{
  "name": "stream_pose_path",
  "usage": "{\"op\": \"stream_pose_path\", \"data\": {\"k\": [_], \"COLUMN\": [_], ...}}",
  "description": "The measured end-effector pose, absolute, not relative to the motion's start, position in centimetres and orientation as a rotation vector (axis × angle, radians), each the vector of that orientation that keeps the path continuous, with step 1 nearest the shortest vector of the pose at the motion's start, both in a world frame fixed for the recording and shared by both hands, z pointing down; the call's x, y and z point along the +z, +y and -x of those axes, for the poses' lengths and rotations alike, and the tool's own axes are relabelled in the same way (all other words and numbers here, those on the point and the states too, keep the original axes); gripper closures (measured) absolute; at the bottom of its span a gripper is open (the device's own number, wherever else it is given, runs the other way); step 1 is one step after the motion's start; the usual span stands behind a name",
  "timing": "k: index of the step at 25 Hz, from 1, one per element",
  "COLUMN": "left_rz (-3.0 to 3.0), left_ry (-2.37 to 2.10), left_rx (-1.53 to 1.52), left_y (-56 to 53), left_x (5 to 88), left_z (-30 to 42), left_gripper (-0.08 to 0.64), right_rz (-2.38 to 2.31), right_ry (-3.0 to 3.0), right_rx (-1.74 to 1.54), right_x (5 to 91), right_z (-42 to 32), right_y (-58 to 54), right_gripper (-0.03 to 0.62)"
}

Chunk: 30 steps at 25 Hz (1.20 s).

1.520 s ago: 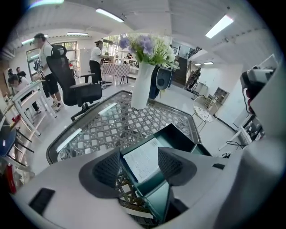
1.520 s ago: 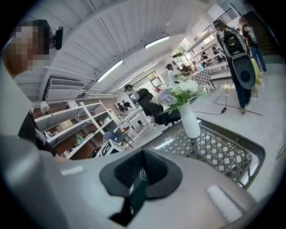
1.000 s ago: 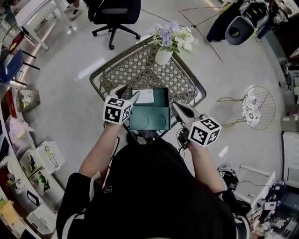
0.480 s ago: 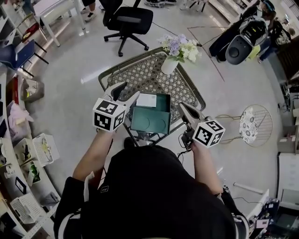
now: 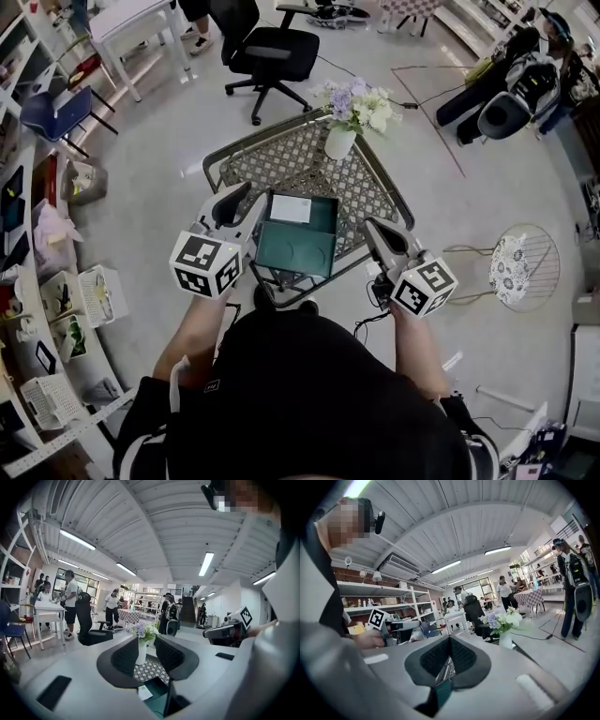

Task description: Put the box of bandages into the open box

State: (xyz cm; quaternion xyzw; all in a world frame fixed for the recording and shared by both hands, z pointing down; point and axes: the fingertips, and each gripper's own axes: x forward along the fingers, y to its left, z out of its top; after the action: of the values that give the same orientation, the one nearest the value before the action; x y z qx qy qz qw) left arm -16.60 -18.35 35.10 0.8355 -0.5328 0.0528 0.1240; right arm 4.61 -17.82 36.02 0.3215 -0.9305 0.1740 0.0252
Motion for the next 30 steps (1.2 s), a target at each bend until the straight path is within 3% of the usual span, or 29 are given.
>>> {"op": "stream_pose_path", "data": {"k": [15,20,30], "left_rz": [-2.424,-2.428,-2.390], "left_ry": [-1.667,-1.676,-1.724], "left_rx": [0.148,0.151,0.174], "left_y": [-19.6,-19.9,-19.1], "left_x": [33.7,33.4,33.7], "left_z": [15.9,15.5,16.9], "left_gripper": [0.509,0.515,0.526], "right_rz": [-1.062,-1.162,-1.172], "right_ry": [-2.913,-2.989,-2.971], "right_rx": [0.356,0.491,0.379], "right_x": [34.4,32.6,32.1], "right_z": [-9.5,-11.5,-10.8], "right_y": [-20.0,-21.0,-20.8], "right_gripper": [0.584,0.584,0.586]}}
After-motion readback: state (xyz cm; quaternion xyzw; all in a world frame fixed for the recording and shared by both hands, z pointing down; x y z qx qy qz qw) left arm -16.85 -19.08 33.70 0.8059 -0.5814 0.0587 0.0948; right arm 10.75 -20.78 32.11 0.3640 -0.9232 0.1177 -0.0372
